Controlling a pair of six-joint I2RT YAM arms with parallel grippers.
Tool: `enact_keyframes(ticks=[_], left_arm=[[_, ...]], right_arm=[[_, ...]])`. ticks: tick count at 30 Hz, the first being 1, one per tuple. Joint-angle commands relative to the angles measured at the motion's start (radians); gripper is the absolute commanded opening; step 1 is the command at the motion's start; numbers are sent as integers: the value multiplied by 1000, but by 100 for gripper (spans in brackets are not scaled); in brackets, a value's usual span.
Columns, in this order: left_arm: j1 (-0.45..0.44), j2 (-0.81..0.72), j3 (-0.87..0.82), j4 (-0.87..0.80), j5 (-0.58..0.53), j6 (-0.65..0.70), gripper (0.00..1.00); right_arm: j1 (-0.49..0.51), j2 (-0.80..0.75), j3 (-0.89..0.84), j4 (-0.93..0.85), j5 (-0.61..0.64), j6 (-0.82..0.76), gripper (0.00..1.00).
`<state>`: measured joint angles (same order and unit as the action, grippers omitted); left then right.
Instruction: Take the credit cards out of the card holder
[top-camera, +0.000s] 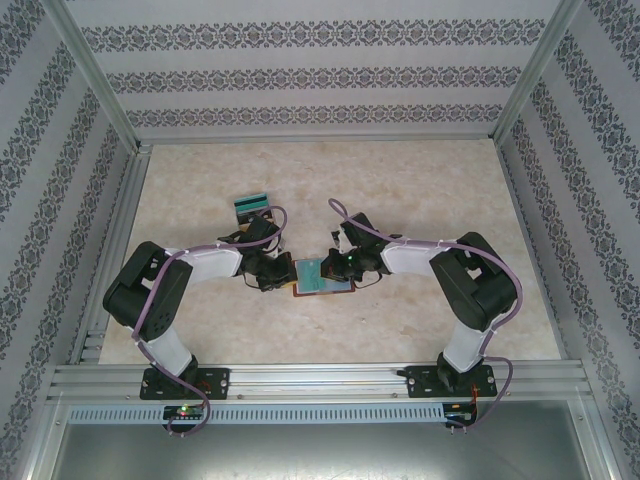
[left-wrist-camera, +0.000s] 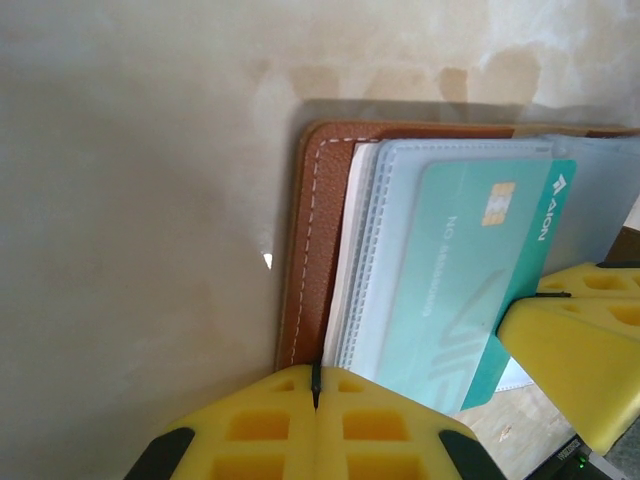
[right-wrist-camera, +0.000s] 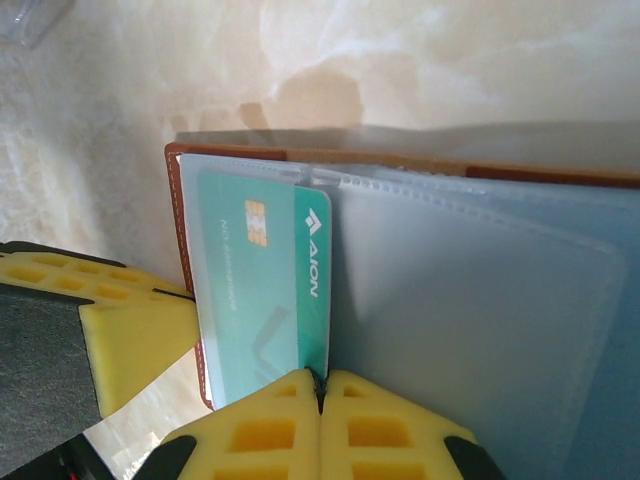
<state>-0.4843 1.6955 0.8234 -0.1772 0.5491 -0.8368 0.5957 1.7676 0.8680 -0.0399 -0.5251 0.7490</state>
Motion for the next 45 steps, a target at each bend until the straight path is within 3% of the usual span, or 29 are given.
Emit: enact_keyframes(ticks=[1, 14, 18, 27, 31, 39, 45], left_arm=[[-11, 31, 7, -54, -18, 30, 5], [-4, 20, 9, -68, -14, 50, 5], [-1, -8, 21, -76, -9, 51, 10], [55, -169, 63, -107, 32, 46, 43], [70, -232, 69, -13, 101, -19, 47], [75, -259, 25, 411, 244, -278, 47], [75, -253, 22, 487, 266, -320, 43]], right_arm=[[-23, -27, -35, 0, 4, -11, 0], [-177, -202, -165, -45, -41, -70, 0], [-203, -282, -172, -70, -61, -77, 0], [-209, -408, -152, -94, -101, -38, 0], [-209, -454, -143, -52, -137, 17, 0], [-208, -488, -115, 146, -232, 192, 0], [-209, -481, -127, 311, -283, 307, 0]])
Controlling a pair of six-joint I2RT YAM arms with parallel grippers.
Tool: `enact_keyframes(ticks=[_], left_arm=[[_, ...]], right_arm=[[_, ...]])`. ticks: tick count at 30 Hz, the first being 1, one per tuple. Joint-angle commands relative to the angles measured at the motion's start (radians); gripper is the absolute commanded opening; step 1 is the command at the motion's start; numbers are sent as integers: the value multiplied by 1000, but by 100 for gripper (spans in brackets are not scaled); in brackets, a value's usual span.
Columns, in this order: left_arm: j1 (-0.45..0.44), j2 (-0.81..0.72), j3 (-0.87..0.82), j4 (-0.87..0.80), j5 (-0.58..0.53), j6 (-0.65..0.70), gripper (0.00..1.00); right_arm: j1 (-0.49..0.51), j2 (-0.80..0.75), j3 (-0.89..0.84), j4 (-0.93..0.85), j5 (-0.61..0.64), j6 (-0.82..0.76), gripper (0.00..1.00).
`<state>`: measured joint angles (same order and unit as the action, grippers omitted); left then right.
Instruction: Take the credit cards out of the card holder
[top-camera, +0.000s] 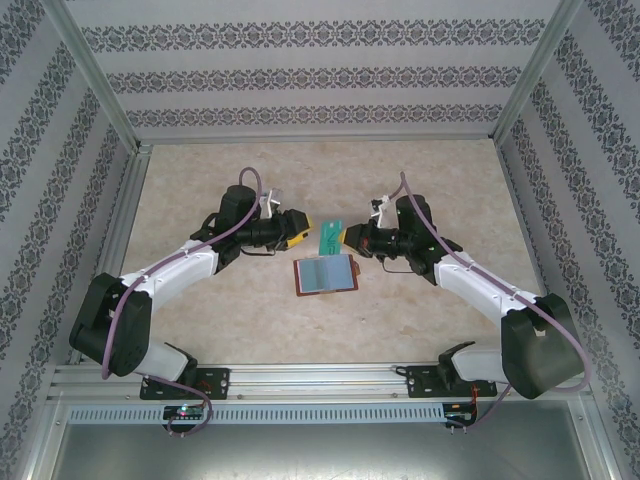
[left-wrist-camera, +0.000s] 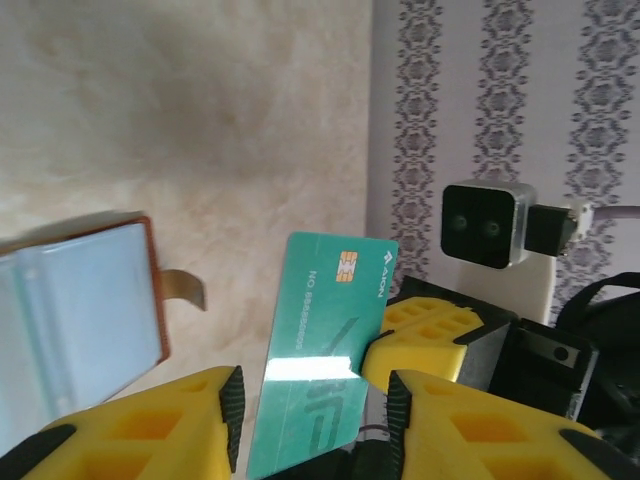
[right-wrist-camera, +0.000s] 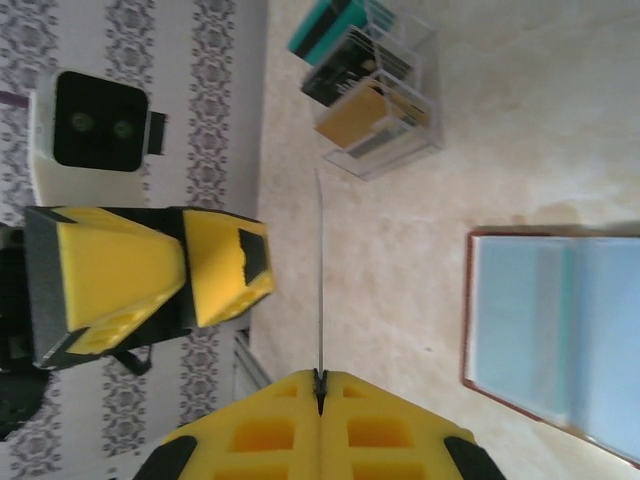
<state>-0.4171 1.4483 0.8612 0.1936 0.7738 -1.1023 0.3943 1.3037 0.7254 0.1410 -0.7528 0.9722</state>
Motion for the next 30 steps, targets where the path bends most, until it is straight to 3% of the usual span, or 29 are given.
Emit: enact_keyframes(ticks=[1, 9, 16, 27, 29, 30], left_arm=[[6, -6, -20, 122, 43, -60, 42], [5, 0, -34, 143, 60, -70, 37], [3, 3, -33, 174, 67, -83, 30], [3, -4, -34, 198, 74, -86, 0], [3, -10, -29, 193, 75, -78, 0], [2, -12, -24, 178, 75, -66, 0]], right_arm=[[-8, -15, 14, 148, -60, 94, 0], [-5, 11, -18, 293, -91, 178, 0], [14, 38, -6, 297, -112, 169, 0], [16, 70, -9, 296, -113, 160, 0], [16, 73, -9, 285, -111, 152, 0], [17, 75, -9, 278, -111, 147, 9]])
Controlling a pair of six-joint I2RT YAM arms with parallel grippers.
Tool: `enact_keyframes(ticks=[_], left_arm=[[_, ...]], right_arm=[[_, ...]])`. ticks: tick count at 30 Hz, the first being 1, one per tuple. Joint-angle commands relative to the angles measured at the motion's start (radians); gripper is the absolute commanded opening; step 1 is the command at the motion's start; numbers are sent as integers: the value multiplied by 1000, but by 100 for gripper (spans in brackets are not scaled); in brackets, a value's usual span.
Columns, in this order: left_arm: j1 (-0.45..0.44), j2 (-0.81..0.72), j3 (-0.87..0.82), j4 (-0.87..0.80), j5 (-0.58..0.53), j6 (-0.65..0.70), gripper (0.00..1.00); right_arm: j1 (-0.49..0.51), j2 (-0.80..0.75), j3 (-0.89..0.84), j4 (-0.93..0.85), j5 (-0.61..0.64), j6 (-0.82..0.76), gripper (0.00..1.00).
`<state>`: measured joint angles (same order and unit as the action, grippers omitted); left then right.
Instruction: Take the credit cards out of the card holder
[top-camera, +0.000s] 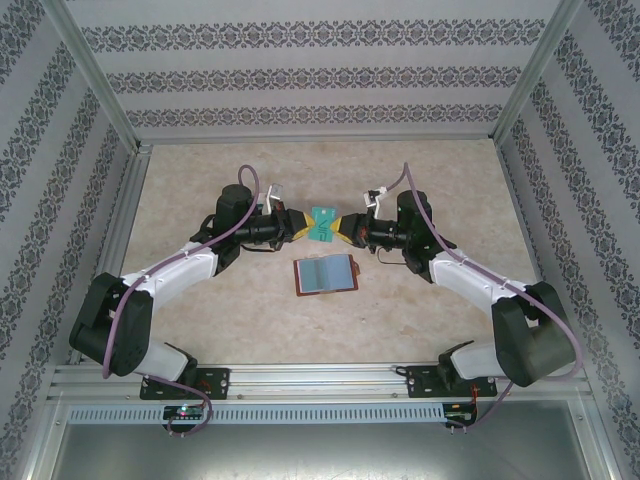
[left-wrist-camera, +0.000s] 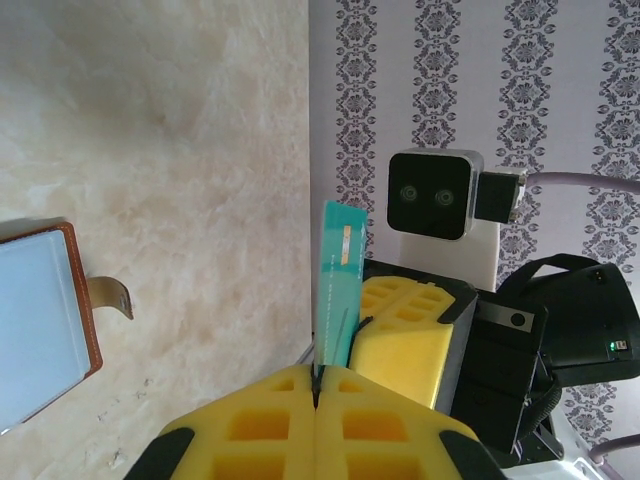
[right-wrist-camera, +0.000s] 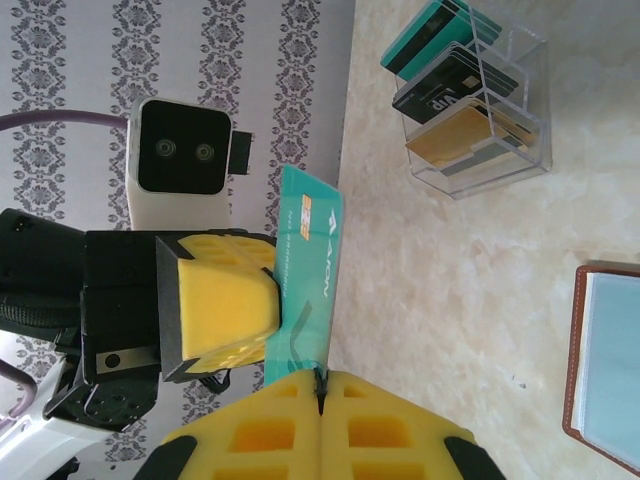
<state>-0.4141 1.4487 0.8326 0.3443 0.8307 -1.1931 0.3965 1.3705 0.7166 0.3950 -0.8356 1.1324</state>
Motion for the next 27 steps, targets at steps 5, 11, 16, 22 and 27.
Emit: enact_keyframes(ticks=[5, 11, 16, 22, 27], left_arm=[[5, -32, 75, -208, -1, 179, 0], [17, -48, 264, -753, -229, 621, 0], [20, -62, 348, -923, -538, 936, 0], [21, -90, 331, -871, -750, 1344, 0], [23, -36, 345, -855, -910, 1650, 0]], right_arm=[[-6, -10, 7, -75, -13, -76, 67], [-21, -76, 57, -344, 78, -256, 98], [-18, -116, 111, -525, 174, -384, 98], [-5, -152, 150, -634, 288, -475, 98], [-1, -166, 161, -651, 320, -514, 98]])
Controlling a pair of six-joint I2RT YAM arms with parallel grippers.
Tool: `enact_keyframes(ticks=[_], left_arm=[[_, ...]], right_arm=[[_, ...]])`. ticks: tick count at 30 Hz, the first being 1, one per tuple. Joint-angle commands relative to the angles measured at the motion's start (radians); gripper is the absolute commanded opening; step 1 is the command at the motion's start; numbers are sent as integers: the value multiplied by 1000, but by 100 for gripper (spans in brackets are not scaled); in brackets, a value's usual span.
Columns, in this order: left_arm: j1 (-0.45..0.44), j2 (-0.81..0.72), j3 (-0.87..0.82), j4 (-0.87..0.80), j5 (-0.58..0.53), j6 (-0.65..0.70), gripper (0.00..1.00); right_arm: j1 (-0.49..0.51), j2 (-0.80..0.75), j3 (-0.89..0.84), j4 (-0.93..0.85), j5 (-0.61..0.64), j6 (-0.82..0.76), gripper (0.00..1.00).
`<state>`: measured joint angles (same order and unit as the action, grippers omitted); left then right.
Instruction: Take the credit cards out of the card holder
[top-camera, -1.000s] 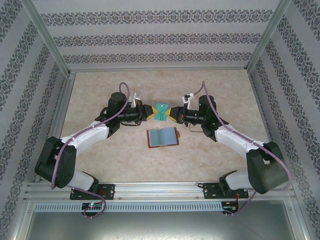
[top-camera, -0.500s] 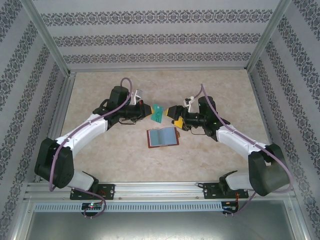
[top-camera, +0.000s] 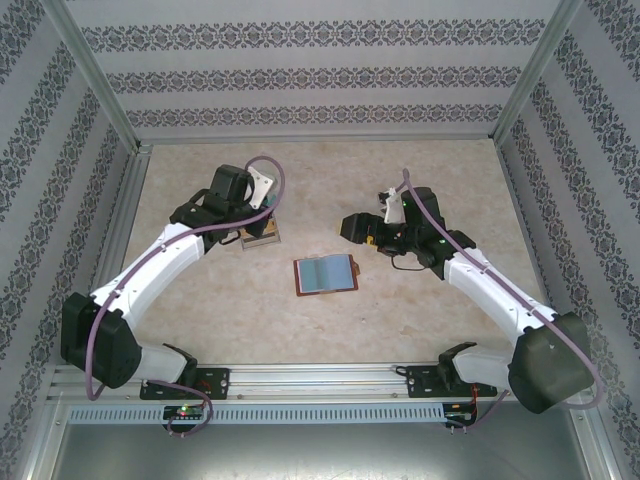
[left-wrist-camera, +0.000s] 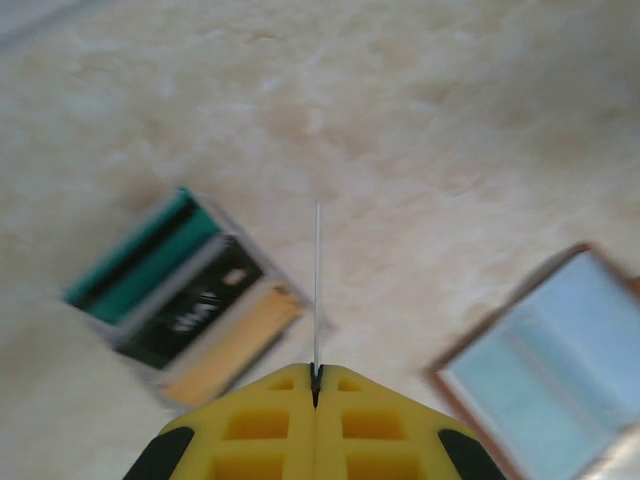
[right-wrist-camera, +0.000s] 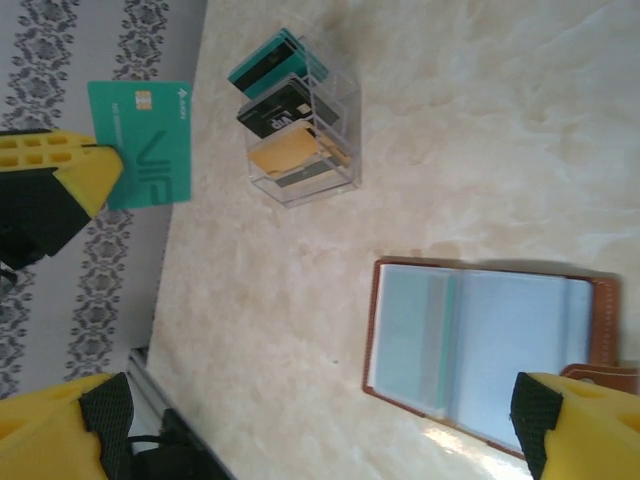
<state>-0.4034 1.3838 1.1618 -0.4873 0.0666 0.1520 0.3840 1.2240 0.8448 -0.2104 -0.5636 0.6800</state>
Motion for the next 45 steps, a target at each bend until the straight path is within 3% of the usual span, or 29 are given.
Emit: enact_keyframes(ticks=[1, 10, 19, 26, 45], left_arm=[[13, 46, 16, -10, -172, 357, 0], [44, 138, -40, 161, -232, 696, 0], [97, 194, -73, 277, -173, 731, 0], [102, 244, -46, 275, -131, 727, 0], [116, 317, -8, 311, -134, 737, 0]], right_arm=[[12, -18, 34, -47, 48, -65, 98], [12, -1, 34, -51, 23, -68, 98], [4, 6, 29, -69, 11, -60, 98], [3, 19, 32, -70, 4, -52, 98], [3, 10, 14, -70, 1, -31, 98]])
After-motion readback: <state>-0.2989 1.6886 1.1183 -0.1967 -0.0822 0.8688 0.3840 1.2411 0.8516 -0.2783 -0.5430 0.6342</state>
